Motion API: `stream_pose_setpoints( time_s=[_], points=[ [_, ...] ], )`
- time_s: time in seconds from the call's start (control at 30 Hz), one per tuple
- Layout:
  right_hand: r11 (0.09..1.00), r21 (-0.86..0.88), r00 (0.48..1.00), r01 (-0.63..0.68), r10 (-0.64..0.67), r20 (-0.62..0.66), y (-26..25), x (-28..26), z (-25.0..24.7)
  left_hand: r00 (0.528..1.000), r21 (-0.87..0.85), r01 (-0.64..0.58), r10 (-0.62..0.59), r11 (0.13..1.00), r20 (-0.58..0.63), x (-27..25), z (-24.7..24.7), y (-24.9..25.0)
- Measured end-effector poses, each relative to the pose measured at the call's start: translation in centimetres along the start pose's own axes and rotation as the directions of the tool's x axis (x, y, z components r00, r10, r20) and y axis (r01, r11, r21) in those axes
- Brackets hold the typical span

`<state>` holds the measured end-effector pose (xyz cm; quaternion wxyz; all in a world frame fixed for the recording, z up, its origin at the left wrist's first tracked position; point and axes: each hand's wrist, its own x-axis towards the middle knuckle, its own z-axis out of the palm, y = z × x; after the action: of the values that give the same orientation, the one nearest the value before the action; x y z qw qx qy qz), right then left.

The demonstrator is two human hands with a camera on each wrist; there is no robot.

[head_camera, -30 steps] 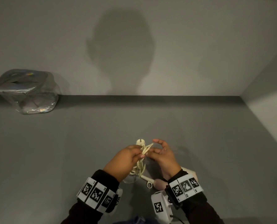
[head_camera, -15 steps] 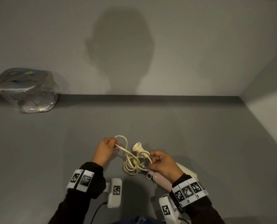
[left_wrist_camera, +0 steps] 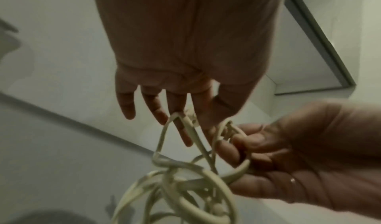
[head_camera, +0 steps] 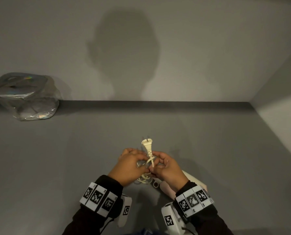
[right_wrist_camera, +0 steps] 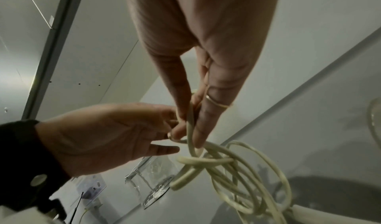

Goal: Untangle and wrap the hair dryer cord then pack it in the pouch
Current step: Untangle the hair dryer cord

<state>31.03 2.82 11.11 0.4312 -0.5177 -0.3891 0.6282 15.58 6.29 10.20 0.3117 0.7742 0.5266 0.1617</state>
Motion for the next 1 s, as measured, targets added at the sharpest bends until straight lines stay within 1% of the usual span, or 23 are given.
stream_pose_setpoints(
  time_s=[0.03,0.1,0.17,0.23,0.33,0.4,0.47,0.5,0.57,0.6,0.63,0.67,0.7,0.73,0.77,0.83,0.87,0.93,0.97,1.0],
  points=[
    [1.0,0.006,1.0,-0.002,0.002,-0.002,0.0,0.0,0.0,1.0,-0.05,-0.01,0.01,0.999,0.004,0.0,0.1,0.0],
    [0.999,-0.036,1.0,-0.005,0.005,0.018,0.2,0.1,-0.1,0.999,-0.091,-0.014,0.011,0.996,-0.041,0.3,0.1,0.0],
    [0.993,-0.116,1.0,-0.009,0.011,0.021,0.4,0.2,-0.2,0.994,-0.139,0.007,-0.022,0.99,-0.107,0.6,-0.3,0.2],
    [0.977,-0.215,1.0,-0.008,0.012,0.017,0.6,0.2,-0.5,0.98,-0.22,0.047,-0.088,0.974,-0.18,0.8,-0.6,0.1],
    [0.937,-0.348,1.0,0.018,-0.011,0.02,0.8,0.3,-1.1,0.949,-0.212,0.156,-0.206,0.965,-0.238,1.1,-0.7,-0.3],
    [0.927,-0.374,1.0,0.003,-0.003,0.002,1.1,0.3,-1.4,0.934,-0.217,0.201,-0.254,0.955,-0.25,1.2,-0.7,-0.4],
    [0.922,-0.385,1.0,-0.025,0.03,0.007,1.1,0.1,-1.7,0.932,-0.198,0.23,-0.274,0.953,-0.238,1.2,-0.6,-0.7],
    [0.929,-0.368,0.999,-0.038,0.045,0.012,1.1,0.0,-1.8,0.926,-0.202,0.249,-0.294,0.947,-0.237,1.3,-0.5,-1.0],
    [0.962,-0.269,0.999,-0.049,0.048,-0.01,0.8,-0.1,-2.5,0.89,-0.284,0.315,-0.385,0.906,-0.243,1.5,-0.6,-2.3],
    [0.984,-0.165,0.998,-0.061,0.055,-0.044,0.7,-0.2,-2.9,0.869,-0.382,0.344,-0.445,0.858,-0.217,1.5,-0.7,-2.9],
    [0.998,-0.04,0.996,-0.057,0.054,-0.076,0.6,-0.3,-3.4,0.854,-0.49,0.365,-0.494,0.792,-0.162,1.4,-0.8,-3.3],
    [0.996,0.082,0.994,-0.037,0.045,-0.096,0.5,-0.5,-3.9,0.851,-0.587,0.375,-0.518,0.718,-0.09,1.3,-0.8,-3.5],
    [0.982,0.19,0.993,-0.015,0.037,-0.112,0.4,-0.6,-4.3,0.861,-0.652,0.367,-0.508,0.664,-0.033,1.2,-0.9,-3.4],
    [0.969,0.248,0.992,-0.004,0.035,-0.118,0.3,-0.6,-4.5,0.876,-0.682,0.35,-0.481,0.642,-0.004,1.1,-1.2,-3.0],
    [0.964,0.266,0.993,0.0,0.032,-0.117,0.2,-0.7,-4.4,0.895,-0.706,0.319,-0.446,0.632,0.005,1.1,-1.4,-2.8],
    [0.969,0.247,0.995,0.006,0.019,-0.1,0.0,-0.7,-3.8,0.931,-0.758,0.24,-0.364,0.607,0.004,1.1,-1.8,-2.3],
    [0.968,0.249,0.995,0.015,0.01,-0.097,0.0,-0.7,-3.5,0.951,-0.768,0.195,-0.308,0.61,-0.002,1.0,-1.9,-2.2],
    [0.956,0.289,0.993,0.055,-0.023,-0.113,-0.2,-0.3,-3.1,0.989,-0.727,0.086,-0.147,0.682,-0.021,0.7,-2.0,-2.2],
    [0.946,0.316,0.991,0.078,-0.039,-0.127,-0.4,-0.2,-2.9,0.998,-0.66,0.031,-0.063,0.751,-0.025,0.4,-1.9,-2.2],
    [0.935,0.34,0.989,0.097,-0.052,-0.138,-0.6,0.0,-2.8,1.0,-0.554,-0.019,0.009,0.832,-0.021,0.3,-1.7,-2.2]
  ],
)
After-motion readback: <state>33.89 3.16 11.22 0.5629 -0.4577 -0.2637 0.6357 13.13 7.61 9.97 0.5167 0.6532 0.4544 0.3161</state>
